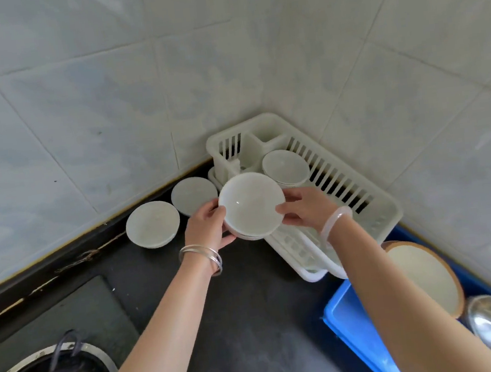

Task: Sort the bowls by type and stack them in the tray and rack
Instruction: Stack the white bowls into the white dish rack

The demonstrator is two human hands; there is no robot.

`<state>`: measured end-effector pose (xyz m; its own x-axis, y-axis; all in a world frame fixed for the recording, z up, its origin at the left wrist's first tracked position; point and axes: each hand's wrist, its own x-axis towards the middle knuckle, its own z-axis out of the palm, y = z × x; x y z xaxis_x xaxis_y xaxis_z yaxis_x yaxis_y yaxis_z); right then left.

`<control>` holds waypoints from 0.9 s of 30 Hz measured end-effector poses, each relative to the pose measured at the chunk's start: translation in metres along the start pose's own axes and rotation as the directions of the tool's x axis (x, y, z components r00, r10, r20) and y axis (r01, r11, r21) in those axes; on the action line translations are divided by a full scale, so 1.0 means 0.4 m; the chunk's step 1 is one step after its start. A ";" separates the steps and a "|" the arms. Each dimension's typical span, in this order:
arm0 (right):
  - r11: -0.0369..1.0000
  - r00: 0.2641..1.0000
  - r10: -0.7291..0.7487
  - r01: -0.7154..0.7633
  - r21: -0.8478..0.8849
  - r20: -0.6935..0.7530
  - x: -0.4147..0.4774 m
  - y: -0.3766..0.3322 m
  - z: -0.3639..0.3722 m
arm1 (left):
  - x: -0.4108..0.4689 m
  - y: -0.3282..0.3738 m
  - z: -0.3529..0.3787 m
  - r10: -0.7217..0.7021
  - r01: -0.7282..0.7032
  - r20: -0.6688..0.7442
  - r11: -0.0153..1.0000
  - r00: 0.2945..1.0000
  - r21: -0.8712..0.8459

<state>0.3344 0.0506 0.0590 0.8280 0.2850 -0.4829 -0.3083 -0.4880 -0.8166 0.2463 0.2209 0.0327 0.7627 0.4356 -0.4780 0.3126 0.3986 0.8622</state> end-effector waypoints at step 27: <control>0.909 0.924 0.207 -0.303 -0.286 -0.321 0.179 0.209 -0.350 | 0.180 -0.129 0.505 -0.370 0.237 0.249 0.867 0.895 0.438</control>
<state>0.4334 -0.0852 0.0002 0.8520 -0.1025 -0.5135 -0.3971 -0.7657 -0.5060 0.3994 0.0689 -0.0121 0.7080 0.0410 -0.7050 0.6995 0.0958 0.7081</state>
